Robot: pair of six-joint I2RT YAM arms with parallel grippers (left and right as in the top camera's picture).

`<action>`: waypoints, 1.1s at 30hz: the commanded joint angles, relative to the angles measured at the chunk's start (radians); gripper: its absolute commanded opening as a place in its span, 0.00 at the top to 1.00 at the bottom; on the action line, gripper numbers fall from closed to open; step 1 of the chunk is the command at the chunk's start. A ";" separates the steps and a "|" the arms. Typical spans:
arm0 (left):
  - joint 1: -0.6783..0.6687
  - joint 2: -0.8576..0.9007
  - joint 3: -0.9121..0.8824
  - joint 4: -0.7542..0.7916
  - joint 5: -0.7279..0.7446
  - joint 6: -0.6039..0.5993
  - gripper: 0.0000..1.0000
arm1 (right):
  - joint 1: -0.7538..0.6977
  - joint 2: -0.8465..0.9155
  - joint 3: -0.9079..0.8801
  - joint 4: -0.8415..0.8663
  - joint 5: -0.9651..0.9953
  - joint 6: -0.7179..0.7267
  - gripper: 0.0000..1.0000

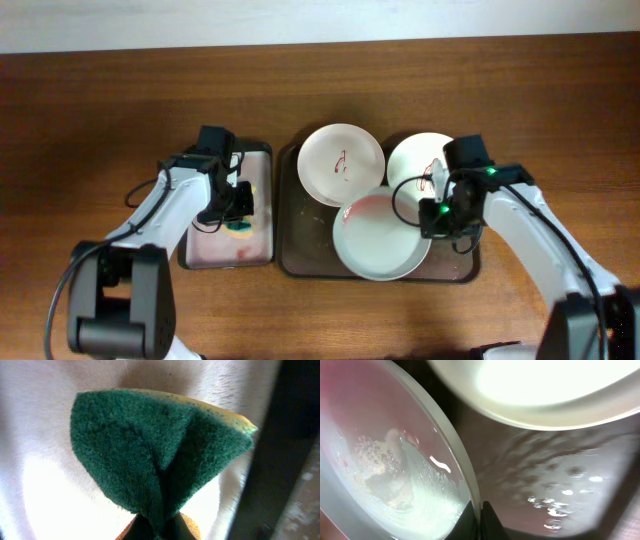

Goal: Clean dirty plates on tray and stack at the side

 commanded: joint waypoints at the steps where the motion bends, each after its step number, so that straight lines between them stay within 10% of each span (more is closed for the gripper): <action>1: 0.008 0.064 -0.010 0.018 0.014 0.046 1.00 | -0.002 -0.086 0.051 -0.016 0.215 0.040 0.96; 4: 0.008 0.087 -0.010 0.035 0.009 0.048 0.95 | 0.019 -0.143 0.069 -0.018 0.374 0.064 0.96; 5: 0.008 0.088 -0.010 0.044 0.007 0.048 0.47 | 0.048 -0.160 0.079 -0.015 0.440 0.064 0.96; 8: 0.008 0.088 -0.010 0.064 -0.011 0.047 0.06 | 0.127 -0.167 0.089 -0.010 0.564 0.063 0.96; 14: 0.005 0.088 -0.010 0.128 -0.065 0.043 0.02 | 0.316 -0.167 0.089 0.024 0.818 0.064 0.96; 25: 0.005 0.127 -0.011 0.196 -0.039 0.040 0.24 | 0.562 -0.167 0.089 0.100 1.188 0.090 0.96; 33: 0.005 0.127 -0.011 0.206 -0.039 0.040 0.98 | 0.559 -0.167 0.089 0.098 1.194 0.193 0.96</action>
